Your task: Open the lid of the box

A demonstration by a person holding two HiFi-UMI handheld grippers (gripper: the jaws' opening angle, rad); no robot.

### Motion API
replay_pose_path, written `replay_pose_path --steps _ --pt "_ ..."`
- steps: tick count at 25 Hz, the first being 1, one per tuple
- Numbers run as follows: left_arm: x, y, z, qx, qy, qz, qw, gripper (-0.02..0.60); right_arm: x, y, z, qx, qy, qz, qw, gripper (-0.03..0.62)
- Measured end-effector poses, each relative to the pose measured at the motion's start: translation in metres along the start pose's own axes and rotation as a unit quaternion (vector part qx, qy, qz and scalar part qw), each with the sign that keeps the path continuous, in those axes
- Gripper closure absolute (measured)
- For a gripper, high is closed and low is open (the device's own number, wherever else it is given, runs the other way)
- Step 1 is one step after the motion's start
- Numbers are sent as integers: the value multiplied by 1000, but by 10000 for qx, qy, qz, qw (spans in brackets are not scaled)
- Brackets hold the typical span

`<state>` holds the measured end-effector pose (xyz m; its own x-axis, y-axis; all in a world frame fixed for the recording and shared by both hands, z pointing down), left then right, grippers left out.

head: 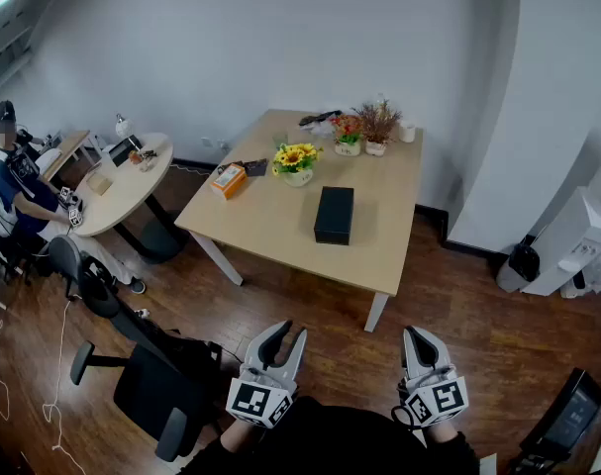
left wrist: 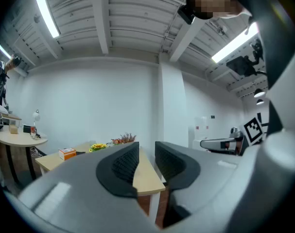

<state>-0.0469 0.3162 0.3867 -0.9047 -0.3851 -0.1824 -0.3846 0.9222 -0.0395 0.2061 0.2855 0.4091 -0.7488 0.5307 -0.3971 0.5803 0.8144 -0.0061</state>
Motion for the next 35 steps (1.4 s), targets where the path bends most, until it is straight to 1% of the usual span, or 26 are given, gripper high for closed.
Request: replay_pose_path --steps 3,6,9,11,14,15,16,17,20,22,24,25,26,29,30,31,33,34,35 --pt "14 -22 1 -83 -111 102 9999 497 -21 -15 6 -100 -59 -69 9999 594" --pt "30 -39 -6 -164 -70 101 9998 497 -38 -34 5 -108 -60 -173 9998 594" --pt "52 -65 -15 -440 21 -16 9990 495 -52 -64 0 -24 278 -336 9990 593" --pt "69 -90 -25 -515 -36 -135 9986 495 -61 -90 -3 37 412 -486 9980 594" --pt "96 -137 -40 -487 -40 -495 9976 488 -76 -127 -3 87 382 -906 9951 594" --pt "106 -155 -44 -431 1 -677 9968 463 -81 -141 0 80 348 -1070 9936 594" --pt "116 -174 -48 -361 37 -871 9955 425 -86 -157 6 62 320 -1220 9920 594" --pt "127 -193 -50 -301 51 -1058 9939 406 -91 -174 14 38 317 -1351 9903 594" --pt "159 -247 -63 -156 75 -1544 9879 399 -106 -226 35 26 442 -1650 9853 594" --pt "176 -274 -78 13 72 -1852 9827 391 -118 -259 38 156 343 -1726 9843 594" --pt "186 -293 -93 223 34 -2095 9776 356 -133 -286 28 484 61 -1696 9843 592" --pt "188 -300 -101 337 5 -2169 9756 347 -139 -298 20 706 -21 -1658 9836 582" --pt "190 -305 -109 467 -8 -2217 9740 342 -145 -310 11 926 -28 -1606 9827 555" --pt "194 -324 -130 829 97 -2304 9695 341 -158 -344 -16 1405 211 -1323 9810 525" --pt "194 -332 -133 899 137 -2338 9680 341 -162 -356 -24 1521 335 -1191 9806 541" --pt "193 -340 -136 956 140 -2370 9667 341 -167 -368 -32 1634 465 -1062 9797 572" --pt "188 -356 -148 1167 -44 -2433 9629 341 -177 -389 -50 1912 701 -827 9755 575" --pt "184 -362 -158 1354 -206 -2474 9592 341 -181 -397 -61 2099 780 -720 9720 559" --pt "179 -369 -173 1585 -378 -2529 9537 341 -184 -403 -74 2316 820 -621 9674 515"
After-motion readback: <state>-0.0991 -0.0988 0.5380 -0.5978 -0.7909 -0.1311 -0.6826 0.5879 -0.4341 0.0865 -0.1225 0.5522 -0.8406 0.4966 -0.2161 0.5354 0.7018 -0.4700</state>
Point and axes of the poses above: the fingertips, and each gripper's own axes: y backward along the fingers, x to its left, z out of its top, the point moved 5 cm from there along y, backward along the fingers, and after that the axes turned 14 degrees about -y, right-handed, at the moved point
